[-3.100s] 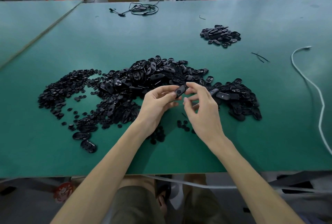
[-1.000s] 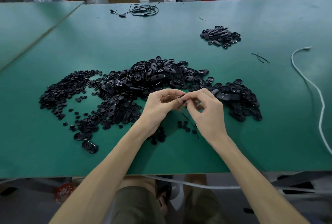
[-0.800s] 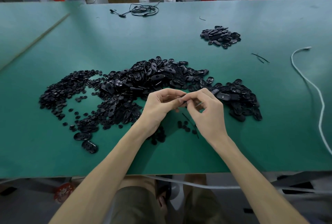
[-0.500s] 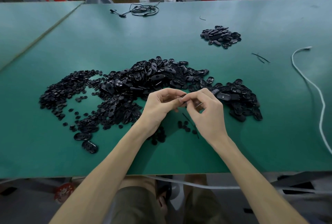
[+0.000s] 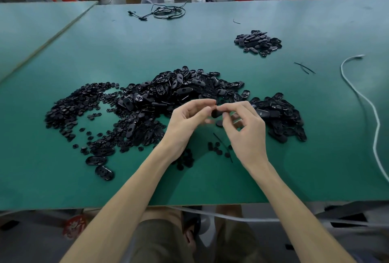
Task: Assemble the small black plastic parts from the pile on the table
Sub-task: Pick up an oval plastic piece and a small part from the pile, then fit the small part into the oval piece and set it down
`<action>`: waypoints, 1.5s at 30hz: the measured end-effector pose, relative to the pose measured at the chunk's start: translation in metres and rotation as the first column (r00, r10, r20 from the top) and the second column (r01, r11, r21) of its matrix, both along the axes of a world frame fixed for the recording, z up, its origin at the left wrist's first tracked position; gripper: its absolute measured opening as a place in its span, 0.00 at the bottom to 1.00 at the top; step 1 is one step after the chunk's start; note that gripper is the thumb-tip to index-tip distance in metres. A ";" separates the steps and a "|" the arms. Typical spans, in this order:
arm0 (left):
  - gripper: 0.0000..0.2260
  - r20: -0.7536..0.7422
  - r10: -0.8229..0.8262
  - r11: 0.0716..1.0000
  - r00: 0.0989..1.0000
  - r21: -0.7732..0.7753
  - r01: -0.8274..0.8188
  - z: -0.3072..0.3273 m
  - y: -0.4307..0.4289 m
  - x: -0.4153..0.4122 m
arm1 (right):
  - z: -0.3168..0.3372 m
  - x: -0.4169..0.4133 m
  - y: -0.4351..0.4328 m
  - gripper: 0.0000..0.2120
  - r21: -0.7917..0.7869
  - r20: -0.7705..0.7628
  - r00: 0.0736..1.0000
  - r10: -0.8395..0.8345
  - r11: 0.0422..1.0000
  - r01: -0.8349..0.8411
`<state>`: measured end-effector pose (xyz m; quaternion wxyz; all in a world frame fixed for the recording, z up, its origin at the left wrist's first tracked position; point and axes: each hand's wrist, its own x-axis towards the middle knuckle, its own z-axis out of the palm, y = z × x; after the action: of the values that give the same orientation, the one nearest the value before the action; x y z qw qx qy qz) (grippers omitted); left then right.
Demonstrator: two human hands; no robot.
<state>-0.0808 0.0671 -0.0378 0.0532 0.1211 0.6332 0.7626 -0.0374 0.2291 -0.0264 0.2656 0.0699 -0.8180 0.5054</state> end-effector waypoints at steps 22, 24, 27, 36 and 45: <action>0.16 -0.533 0.032 0.545 0.845 -0.700 -0.462 -0.001 -0.018 -0.008 | -0.002 -0.005 0.013 0.18 -0.212 0.203 0.921 -0.332 0.904 0.372; 0.16 -0.500 -0.018 0.466 0.866 -0.770 -0.435 -0.004 -0.016 -0.008 | -0.001 -0.005 0.012 0.15 -0.182 0.166 0.946 -0.278 0.935 0.306; 0.14 -0.507 -0.003 0.448 0.862 -0.772 -0.452 -0.006 -0.014 -0.008 | -0.002 -0.003 0.005 0.09 0.025 0.082 0.995 -0.051 0.998 0.049; 0.10 -0.538 0.096 0.477 0.837 -0.713 -0.514 -0.004 -0.016 -0.007 | -0.010 0.008 -0.014 0.08 0.623 -0.033 0.918 0.396 0.726 -0.291; 0.17 -0.439 0.275 0.721 0.855 -0.494 -0.486 0.007 -0.019 -0.006 | -0.010 0.009 -0.015 0.12 0.679 0.082 0.897 0.435 0.634 -0.369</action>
<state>-0.0867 0.0479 -0.0308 -0.1805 0.0915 0.8481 0.4897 -0.0286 0.2138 -0.0369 0.1384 0.3649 -0.8955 0.2138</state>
